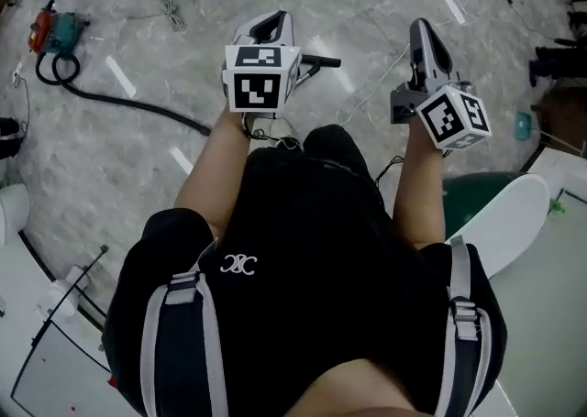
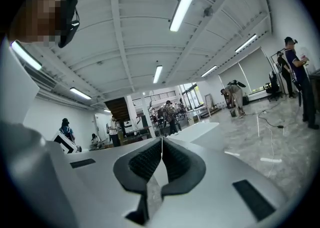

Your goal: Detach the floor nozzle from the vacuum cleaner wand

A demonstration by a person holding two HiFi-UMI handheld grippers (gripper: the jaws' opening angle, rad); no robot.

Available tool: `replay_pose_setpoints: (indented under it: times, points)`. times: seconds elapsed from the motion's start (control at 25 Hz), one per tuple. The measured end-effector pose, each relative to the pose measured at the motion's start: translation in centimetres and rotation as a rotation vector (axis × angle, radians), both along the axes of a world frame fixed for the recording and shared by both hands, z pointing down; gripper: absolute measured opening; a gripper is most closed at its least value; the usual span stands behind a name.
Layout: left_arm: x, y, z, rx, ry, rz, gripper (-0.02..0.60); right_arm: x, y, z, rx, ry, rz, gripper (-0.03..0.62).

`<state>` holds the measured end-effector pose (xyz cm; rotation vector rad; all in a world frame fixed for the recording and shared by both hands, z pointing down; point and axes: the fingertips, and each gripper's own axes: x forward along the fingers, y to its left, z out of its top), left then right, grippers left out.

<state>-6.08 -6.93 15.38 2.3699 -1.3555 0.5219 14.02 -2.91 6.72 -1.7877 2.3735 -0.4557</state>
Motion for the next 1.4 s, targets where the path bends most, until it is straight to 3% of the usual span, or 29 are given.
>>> replay_pose_setpoints:
  times: [0.24, 0.48, 0.56, 0.68, 0.88, 1.04, 1.16, 1.24, 1.4]
  points:
    - [-0.4, -2.6, 6.5, -0.113, -0.038, -0.032, 0.011, -0.8, -4.5, 5.2, -0.093, -0.011, -0.071, 0.018]
    - [-1.8, -5.3, 18.4, -0.239, -0.05, -0.07, 0.011, -3.1, -9.8, 14.0, -0.134, -0.037, -0.19, 0.018]
    - [-1.2, -5.4, 24.1, -0.282, -0.066, -0.055, 0.011, -3.5, -10.7, 18.6, -0.143, -0.037, -0.241, 0.018]
    - [0.5, -4.6, 35.1, -0.348, -0.146, 0.014, 0.011, -3.3, -11.7, 28.1, -0.183, -0.025, -0.307, 0.018]
    - [3.6, -1.8, 55.1, -0.516, -0.161, 0.089, 0.011, -1.4, -14.4, 44.9, -0.273, -0.028, -0.304, 0.018]
    - [3.7, -0.1, 70.4, -0.534, -0.328, 0.142, 0.012, -0.5, -14.8, 56.8, -0.361, -0.061, -0.316, 0.018]
    - [3.9, 2.1, 80.4, -0.626, -0.423, 0.221, 0.026, -0.1, -14.2, 63.6, -0.403, -0.087, -0.327, 0.018]
    - [4.3, 3.4, 85.6, -0.672, -0.478, 0.302, 0.19, 0.0, -13.5, 67.3, -0.433, -0.095, -0.342, 0.018]
    - [4.9, 5.5, 91.8, -0.634, -0.631, 0.445, 0.209, 0.6, -11.4, 72.2, -0.497, -0.103, -0.377, 0.018]
